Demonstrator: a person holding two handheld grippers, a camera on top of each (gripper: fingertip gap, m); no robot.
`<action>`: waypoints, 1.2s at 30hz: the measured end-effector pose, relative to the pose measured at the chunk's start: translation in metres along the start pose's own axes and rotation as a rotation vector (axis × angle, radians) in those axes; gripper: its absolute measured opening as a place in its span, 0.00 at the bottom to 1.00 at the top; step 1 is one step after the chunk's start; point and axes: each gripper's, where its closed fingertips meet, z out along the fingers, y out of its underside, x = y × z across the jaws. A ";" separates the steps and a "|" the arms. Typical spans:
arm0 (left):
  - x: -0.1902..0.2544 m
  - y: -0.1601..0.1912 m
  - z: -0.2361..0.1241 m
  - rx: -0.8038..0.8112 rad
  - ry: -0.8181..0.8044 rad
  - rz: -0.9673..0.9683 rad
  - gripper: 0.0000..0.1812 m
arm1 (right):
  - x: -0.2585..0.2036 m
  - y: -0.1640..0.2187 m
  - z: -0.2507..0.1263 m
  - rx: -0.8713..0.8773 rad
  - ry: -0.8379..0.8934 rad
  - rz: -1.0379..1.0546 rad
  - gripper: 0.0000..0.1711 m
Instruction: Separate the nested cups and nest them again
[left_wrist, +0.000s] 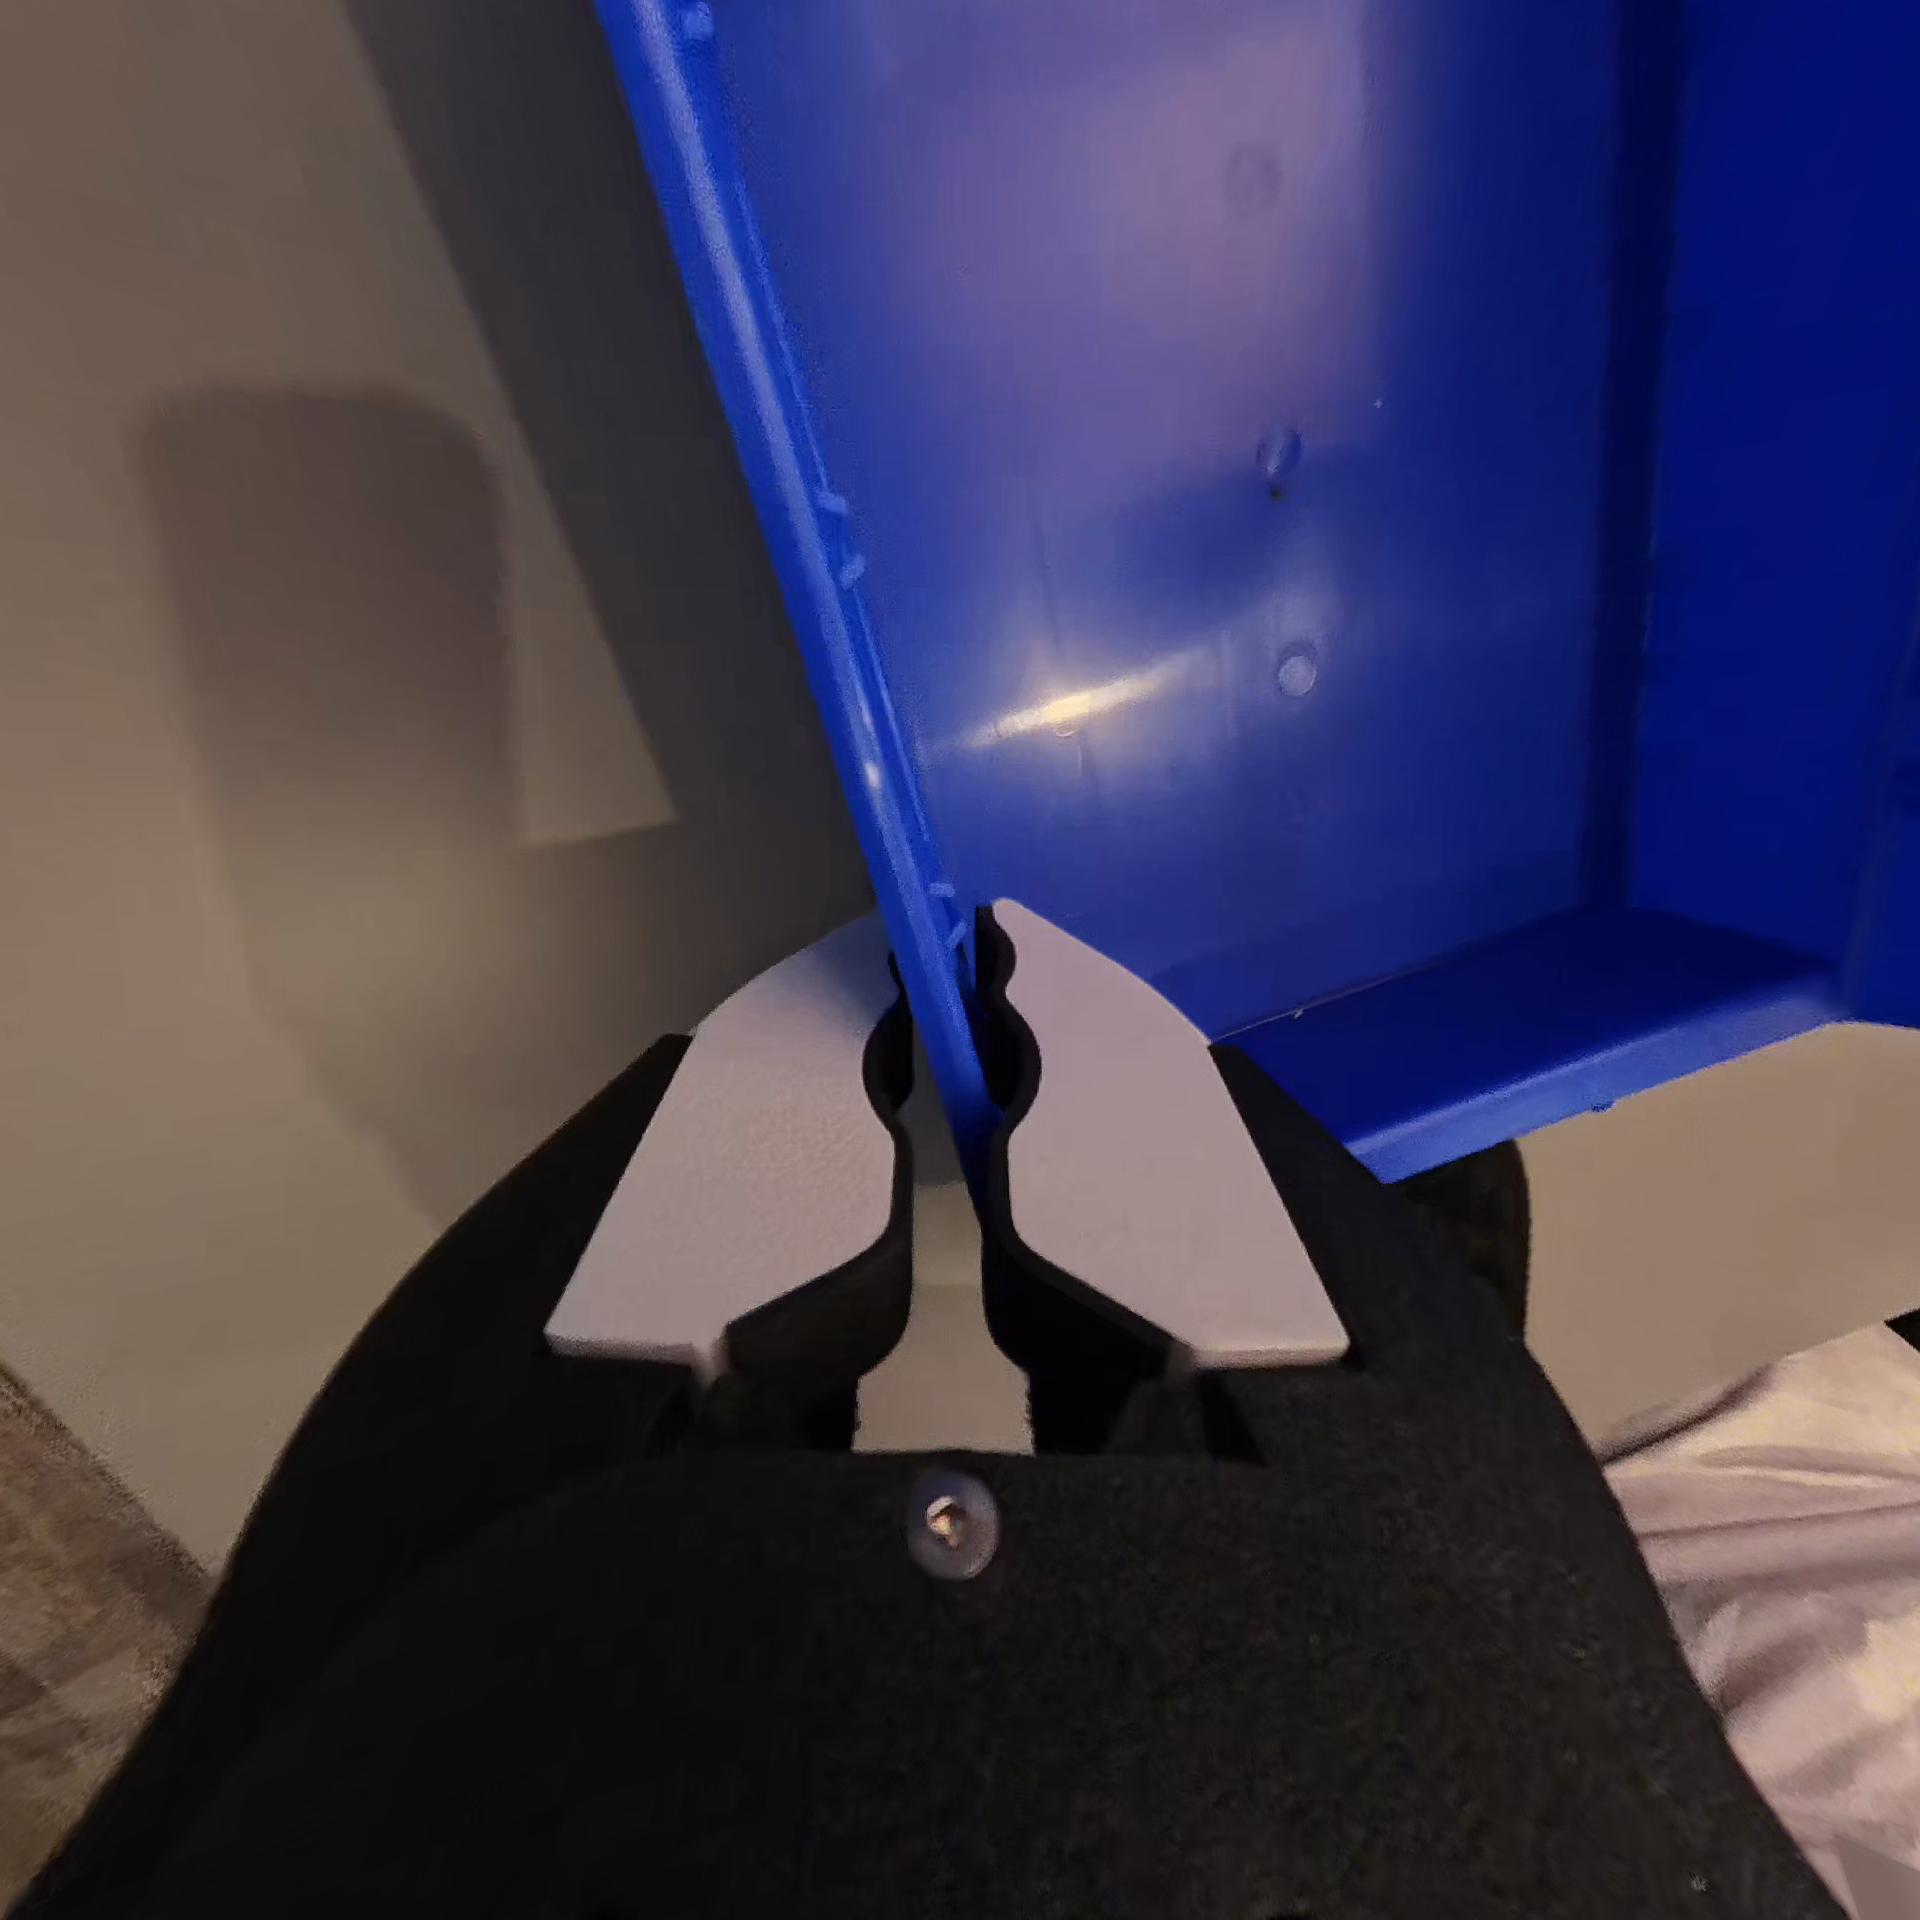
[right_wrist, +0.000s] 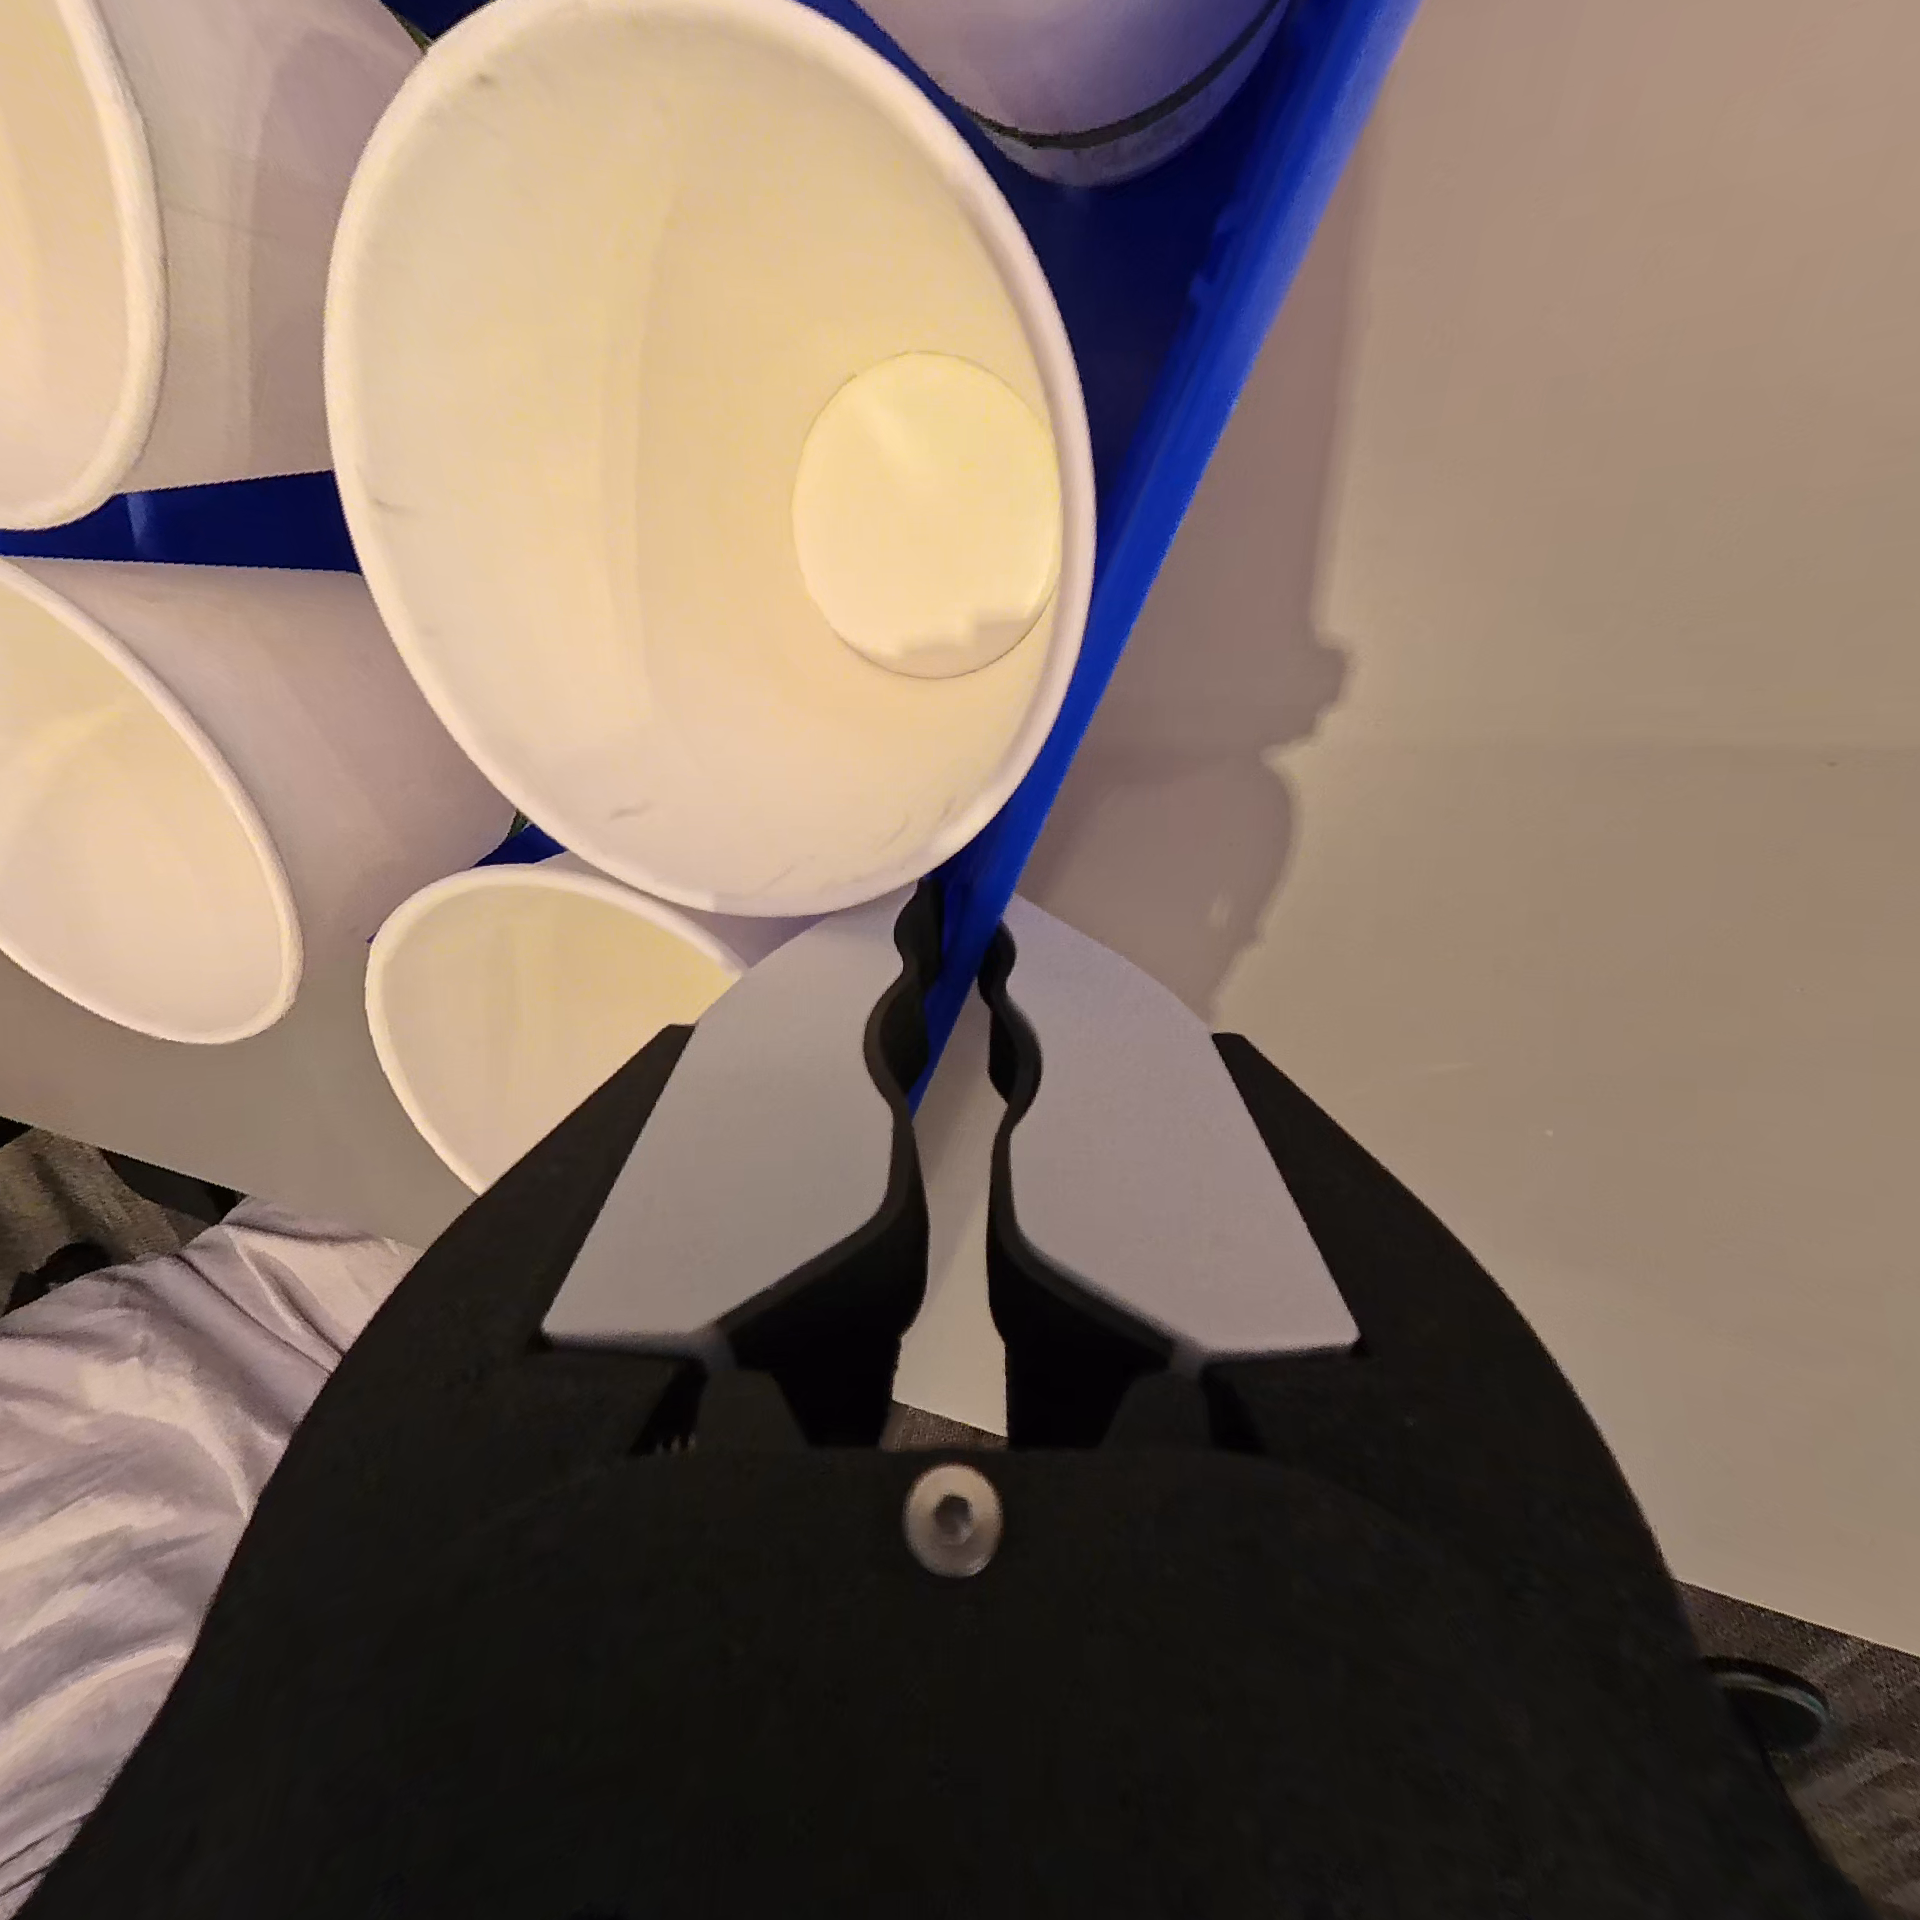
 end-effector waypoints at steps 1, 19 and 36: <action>0.006 -0.004 0.002 -0.006 0.001 0.014 0.05 | -0.002 0.000 0.000 0.002 -0.004 -0.003 0.04; 0.107 -0.055 0.035 -0.078 -0.105 0.180 0.05 | -0.046 -0.014 0.012 -0.007 0.037 -0.138 0.05; 0.140 -0.070 0.044 -0.054 -0.099 0.242 0.06 | -0.102 -0.031 0.027 0.001 0.043 -0.356 0.06</action>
